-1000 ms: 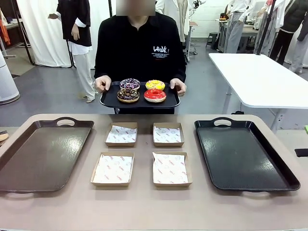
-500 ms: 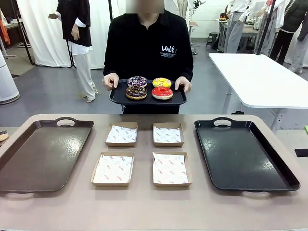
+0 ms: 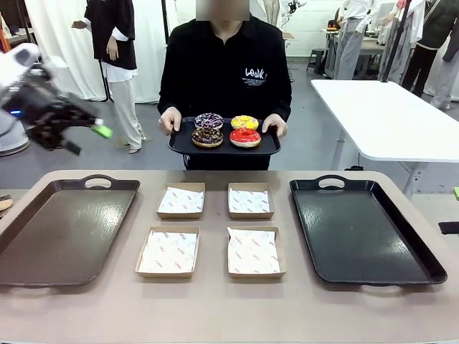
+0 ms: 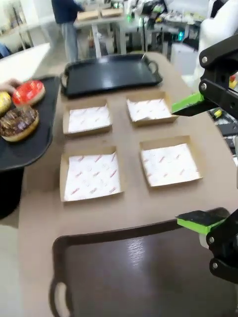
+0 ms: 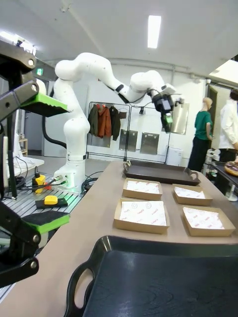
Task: Individually package the donuts and arrange them on the tray.
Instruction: Pick up one Paper togo box.
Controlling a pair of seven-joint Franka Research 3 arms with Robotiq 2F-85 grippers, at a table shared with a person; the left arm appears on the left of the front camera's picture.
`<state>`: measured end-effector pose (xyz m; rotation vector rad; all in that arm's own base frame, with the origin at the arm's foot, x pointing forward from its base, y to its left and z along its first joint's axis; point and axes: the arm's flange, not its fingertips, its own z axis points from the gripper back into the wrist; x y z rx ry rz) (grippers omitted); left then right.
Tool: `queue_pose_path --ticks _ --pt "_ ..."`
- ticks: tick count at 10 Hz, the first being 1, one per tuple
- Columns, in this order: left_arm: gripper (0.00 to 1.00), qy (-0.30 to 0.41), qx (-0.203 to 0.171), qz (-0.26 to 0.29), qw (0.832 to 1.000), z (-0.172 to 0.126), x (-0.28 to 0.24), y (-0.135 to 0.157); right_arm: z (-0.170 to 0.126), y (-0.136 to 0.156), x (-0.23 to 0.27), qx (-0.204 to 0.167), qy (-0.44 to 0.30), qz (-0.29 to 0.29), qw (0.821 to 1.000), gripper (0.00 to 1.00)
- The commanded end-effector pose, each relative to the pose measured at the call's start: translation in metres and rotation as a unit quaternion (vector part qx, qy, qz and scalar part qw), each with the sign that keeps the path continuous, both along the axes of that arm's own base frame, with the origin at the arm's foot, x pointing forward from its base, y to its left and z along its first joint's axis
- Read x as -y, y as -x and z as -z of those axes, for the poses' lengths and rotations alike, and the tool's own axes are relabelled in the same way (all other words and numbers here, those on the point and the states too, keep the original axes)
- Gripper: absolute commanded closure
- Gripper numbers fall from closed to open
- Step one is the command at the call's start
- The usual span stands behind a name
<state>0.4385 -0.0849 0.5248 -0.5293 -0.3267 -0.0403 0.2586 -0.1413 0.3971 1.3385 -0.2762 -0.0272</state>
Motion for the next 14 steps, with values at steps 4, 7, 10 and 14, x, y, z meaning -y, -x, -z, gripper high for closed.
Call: queue_pose_path --ticks 4,7,10,14 --pt "0.00 -0.167 -0.056 -0.046 0.983 0.059 0.067 -0.111 0.000 -0.001 0.001 0.006 -0.010 0.002 1.000 0.00" --pt "0.00 -0.226 -0.050 -0.046 0.972 0.104 0.108 -0.130 0.000 -0.001 0.001 0.006 -0.010 0.002 1.000 0.00" --pt "0.00 -0.252 -0.066 -0.011 0.966 0.140 0.135 -0.122 0.000 -0.001 0.001 0.006 -0.010 0.002 1.000 0.00" --pt "0.00 -0.238 -0.075 0.008 0.968 0.153 0.142 -0.115 0.000 -0.001 0.001 0.006 -0.010 0.002 1.000 0.00"
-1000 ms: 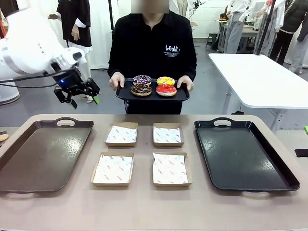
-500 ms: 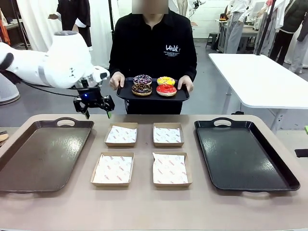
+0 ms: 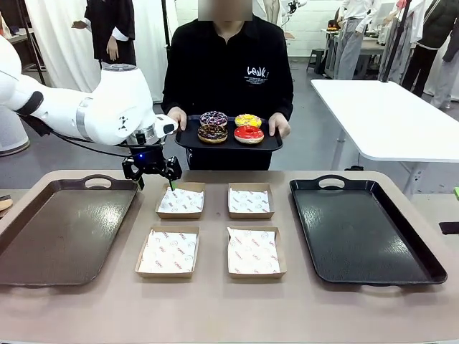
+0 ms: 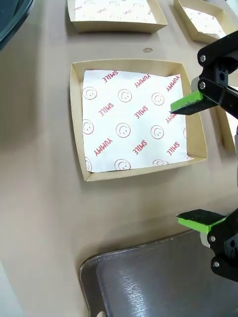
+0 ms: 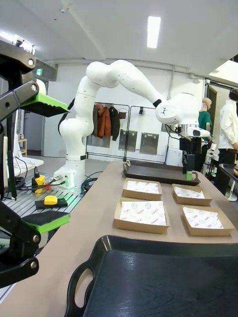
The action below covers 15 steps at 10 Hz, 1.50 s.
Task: Individually package the donuts and arrange them on the tray.
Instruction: Pick up one Paper togo box.
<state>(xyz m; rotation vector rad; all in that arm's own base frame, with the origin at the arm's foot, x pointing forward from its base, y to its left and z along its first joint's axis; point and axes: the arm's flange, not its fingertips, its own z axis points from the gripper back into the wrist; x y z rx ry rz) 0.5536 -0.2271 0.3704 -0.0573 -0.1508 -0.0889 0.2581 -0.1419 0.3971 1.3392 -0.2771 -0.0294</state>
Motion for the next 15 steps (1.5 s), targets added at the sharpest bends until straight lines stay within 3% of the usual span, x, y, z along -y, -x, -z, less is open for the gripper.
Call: queue_pose_path --ticks 1,7,9,13,14,15 --pt "0.00 -0.001 0.002 0.001 1.000 -0.002 0.000 0.000 0.000 -0.002 0.000 0.007 -0.009 0.001 1.000 0.00" --pt "0.00 0.000 0.000 -0.001 1.000 0.000 -0.001 -0.001 0.000 -0.002 0.000 0.007 -0.009 0.001 1.000 0.00" --pt "0.00 -0.006 -0.004 0.006 1.000 0.019 0.001 0.004 0.000 -0.002 0.000 0.007 -0.009 0.001 1.000 0.00" --pt "0.00 -0.004 -0.022 0.012 1.000 0.038 -0.004 -0.017 0.000 -0.002 0.000 0.007 -0.009 0.001 1.000 0.00" --pt "0.00 0.005 -0.007 0.013 1.000 0.040 -0.005 -0.015 0.000 -0.002 0.000 0.007 -0.009 0.001 1.000 0.00" --pt "0.57 0.012 0.003 0.014 1.000 0.038 -0.005 -0.017 0.000 -0.002 0.000 0.007 -0.009 0.001 1.000 0.00"
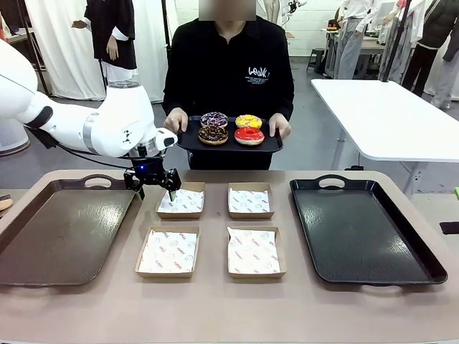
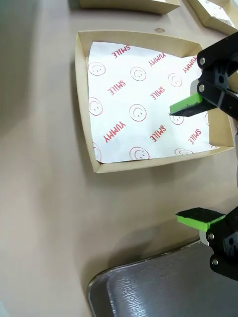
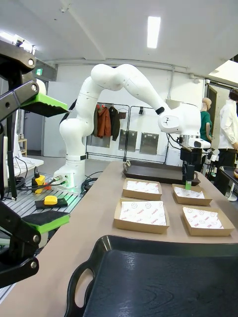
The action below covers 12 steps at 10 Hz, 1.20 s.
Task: Individually package the donuts and arrange them on the tray.
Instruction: Pick up one Paper togo box.
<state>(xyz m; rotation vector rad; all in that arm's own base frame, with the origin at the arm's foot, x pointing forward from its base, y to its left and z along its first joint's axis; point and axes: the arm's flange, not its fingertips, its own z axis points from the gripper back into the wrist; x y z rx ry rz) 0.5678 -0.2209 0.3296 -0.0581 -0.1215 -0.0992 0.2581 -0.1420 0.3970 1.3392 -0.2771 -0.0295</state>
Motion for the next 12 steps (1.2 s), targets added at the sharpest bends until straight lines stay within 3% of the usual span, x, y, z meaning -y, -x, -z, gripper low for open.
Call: queue_pose_path --ticks 1,2,3,4,12 --pt "0.57 0.011 0.021 0.008 1.000 -0.0039 0.0014 -0.0077 0.0000 -0.0017 0.0000 0.007 -0.009 0.001 1.000 0.00" --pt "1.00 0.014 0.014 0.007 1.000 -0.0026 0.0021 -0.0094 0.0000 -0.0017 0.0000 0.007 -0.009 0.001 1.000 0.00" --pt "0.59 0.014 0.013 0.005 1.000 0.0001 0.0021 -0.0071 0.0000 -0.0017 0.0000 0.007 -0.009 0.001 1.000 0.00" --pt "1.00 0.014 0.011 0.002 1.000 0.0018 0.0023 -0.0064 0.0000 -0.0017 0.0000 0.007 -0.009 0.001 1.000 0.00" --pt "1.00 0.017 0.000 -0.009 1.000 0.0053 0.0044 -0.0094 0.0000 -0.0017 0.0000 0.007 -0.009 0.001 1.000 0.00"
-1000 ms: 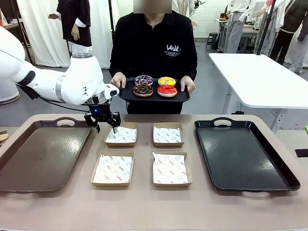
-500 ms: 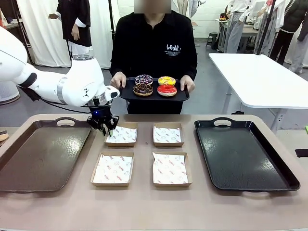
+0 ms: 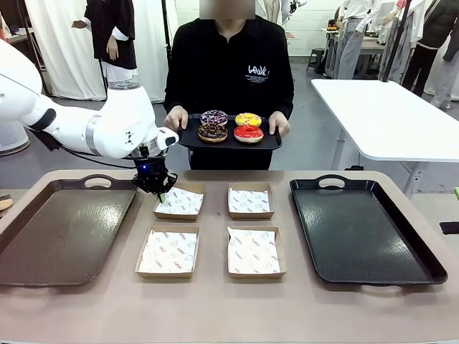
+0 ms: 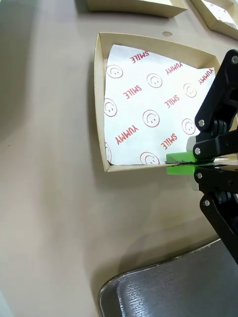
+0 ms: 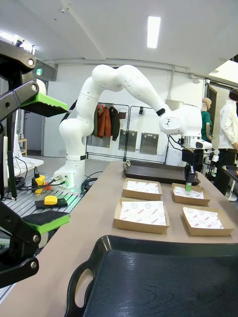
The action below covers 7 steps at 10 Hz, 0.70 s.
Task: Individually package the donuts and arrange them on the tray.
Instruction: Pick up one Paper togo box.
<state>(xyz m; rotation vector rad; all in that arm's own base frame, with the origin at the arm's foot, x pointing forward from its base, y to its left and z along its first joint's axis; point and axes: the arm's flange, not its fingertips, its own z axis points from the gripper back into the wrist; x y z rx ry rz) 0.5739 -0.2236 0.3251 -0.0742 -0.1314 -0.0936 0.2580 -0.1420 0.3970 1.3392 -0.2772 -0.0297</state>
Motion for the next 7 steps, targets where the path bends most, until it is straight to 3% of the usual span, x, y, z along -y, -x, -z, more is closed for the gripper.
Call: queue_pose_path --ticks 1,3,7 --pt "1.00 0.014 -0.012 -0.021 1.000 -0.003 0.002 -0.001 0.000 -0.002 0.000 0.007 -0.009 0.001 1.000 0.00" --pt "1.00 0.013 -0.038 -0.071 0.997 -0.028 0.009 0.002 0.000 -0.002 0.000 0.007 -0.009 0.001 1.000 0.00" --pt "1.00 -0.005 -0.019 -0.051 0.999 -0.088 0.011 0.026 0.000 -0.002 0.000 0.007 -0.009 0.001 1.000 0.00"
